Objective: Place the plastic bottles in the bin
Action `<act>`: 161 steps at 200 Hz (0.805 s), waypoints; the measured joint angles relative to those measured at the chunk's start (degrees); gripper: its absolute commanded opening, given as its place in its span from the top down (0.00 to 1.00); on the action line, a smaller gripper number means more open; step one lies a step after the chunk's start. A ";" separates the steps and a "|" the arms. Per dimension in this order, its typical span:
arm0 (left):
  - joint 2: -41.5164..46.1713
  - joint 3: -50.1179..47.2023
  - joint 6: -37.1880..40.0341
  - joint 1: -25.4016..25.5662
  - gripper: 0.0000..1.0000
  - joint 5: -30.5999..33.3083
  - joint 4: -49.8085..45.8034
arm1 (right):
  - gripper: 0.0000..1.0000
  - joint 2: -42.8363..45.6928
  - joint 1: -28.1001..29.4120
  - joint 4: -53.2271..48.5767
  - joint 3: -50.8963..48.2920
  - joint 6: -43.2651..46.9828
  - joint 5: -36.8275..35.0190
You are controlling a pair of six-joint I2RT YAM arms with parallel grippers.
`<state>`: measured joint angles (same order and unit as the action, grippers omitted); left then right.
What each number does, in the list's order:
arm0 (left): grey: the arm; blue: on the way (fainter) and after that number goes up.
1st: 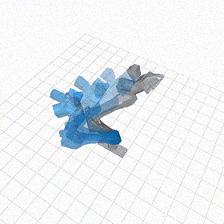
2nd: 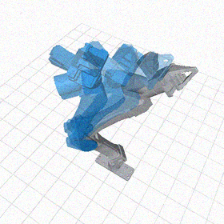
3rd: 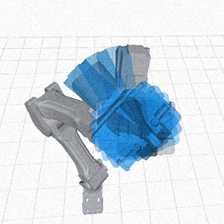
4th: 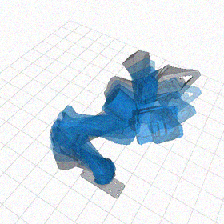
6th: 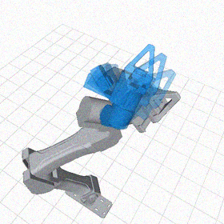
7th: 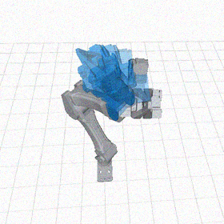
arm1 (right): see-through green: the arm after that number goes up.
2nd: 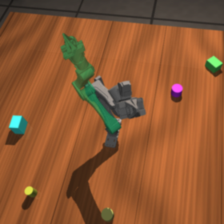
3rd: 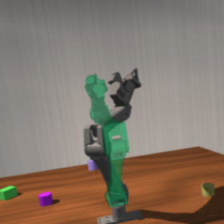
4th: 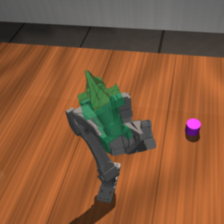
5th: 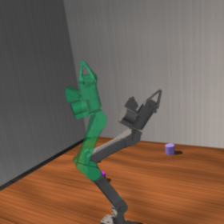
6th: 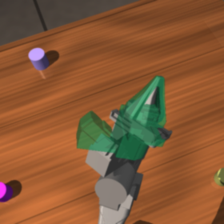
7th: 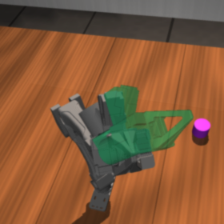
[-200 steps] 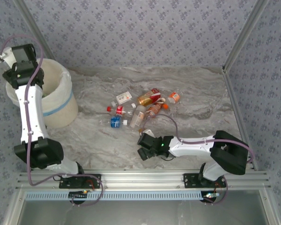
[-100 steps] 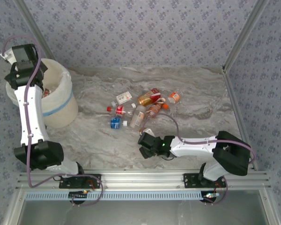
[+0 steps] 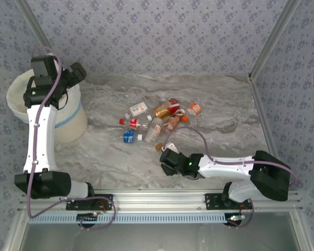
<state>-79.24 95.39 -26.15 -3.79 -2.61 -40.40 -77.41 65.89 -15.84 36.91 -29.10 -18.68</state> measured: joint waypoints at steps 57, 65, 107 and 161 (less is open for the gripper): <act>2.40 -9.92 -4.09 8.00 0.01 -10.88 8.11 | 0.44 6.32 -2.62 3.34 -2.97 0.00 -0.52; 2.67 -11.58 -5.14 9.16 0.01 -12.24 9.90 | 0.44 7.39 -3.10 4.61 -3.43 0.00 -0.66; 3.34 -18.64 -9.42 14.03 0.01 -17.77 16.24 | 0.46 11.56 -6.60 13.97 -5.38 0.02 -0.85; 2.49 -27.78 -16.63 19.23 0.00 -29.16 26.80 | 0.46 10.73 -10.95 26.40 -4.57 1.25 1.49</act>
<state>-76.75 67.61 -42.78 15.44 -31.77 -13.61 -66.67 54.94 10.57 32.34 -27.86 -17.19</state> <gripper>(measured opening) 0.994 0.543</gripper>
